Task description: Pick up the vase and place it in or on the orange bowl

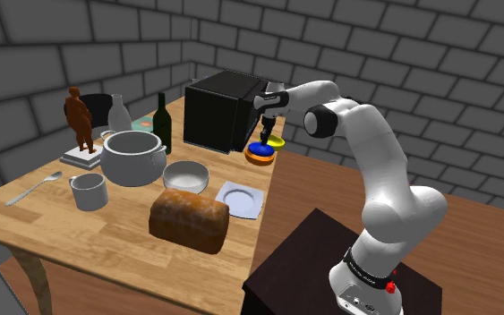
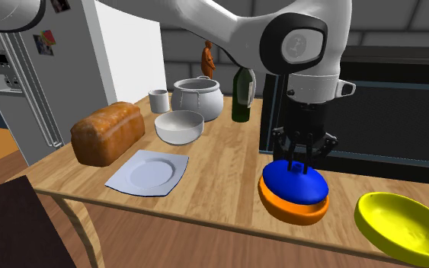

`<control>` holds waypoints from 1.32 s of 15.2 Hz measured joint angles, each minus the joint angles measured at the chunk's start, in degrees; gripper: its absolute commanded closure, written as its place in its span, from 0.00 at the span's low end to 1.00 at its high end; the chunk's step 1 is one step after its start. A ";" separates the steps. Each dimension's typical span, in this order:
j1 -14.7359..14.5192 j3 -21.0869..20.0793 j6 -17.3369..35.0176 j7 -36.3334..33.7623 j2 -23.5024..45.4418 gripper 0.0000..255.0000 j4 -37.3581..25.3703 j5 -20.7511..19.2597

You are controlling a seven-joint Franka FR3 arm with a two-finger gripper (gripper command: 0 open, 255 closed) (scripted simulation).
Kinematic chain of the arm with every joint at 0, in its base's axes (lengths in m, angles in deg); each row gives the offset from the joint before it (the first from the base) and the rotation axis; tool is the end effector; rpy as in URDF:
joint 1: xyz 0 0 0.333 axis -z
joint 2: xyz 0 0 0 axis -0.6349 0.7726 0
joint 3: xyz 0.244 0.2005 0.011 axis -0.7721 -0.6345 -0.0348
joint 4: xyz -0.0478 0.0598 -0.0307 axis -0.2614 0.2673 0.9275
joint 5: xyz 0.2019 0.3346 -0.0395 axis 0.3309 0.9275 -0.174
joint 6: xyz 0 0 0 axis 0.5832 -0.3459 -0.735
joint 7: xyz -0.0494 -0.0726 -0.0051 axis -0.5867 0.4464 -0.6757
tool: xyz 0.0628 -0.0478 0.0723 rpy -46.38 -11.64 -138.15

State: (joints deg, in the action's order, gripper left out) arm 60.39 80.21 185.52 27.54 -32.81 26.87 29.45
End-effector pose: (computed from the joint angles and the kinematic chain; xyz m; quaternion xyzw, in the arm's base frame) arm 0.6852 -0.3694 0.2588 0.9887 0.1471 -0.0105 0.0272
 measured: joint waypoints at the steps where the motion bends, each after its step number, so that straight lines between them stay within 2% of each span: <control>1: 0.00 0.00 0.02 0.00 0.00 1.00 0.02 0.00; 2: 0.00 0.00 0.04 0.00 -0.01 1.00 0.03 0.00; 3: 0.00 0.00 0.04 0.00 -0.01 0.00 0.04 0.00; 9: -0.01 0.00 0.06 0.00 -0.02 0.00 0.04 0.00; 14: -0.17 0.30 -4.29 -0.16 -2.77 0.00 -1.66 -0.35; 20: -0.23 0.33 -4.91 -0.23 -3.12 0.00 -1.86 -0.40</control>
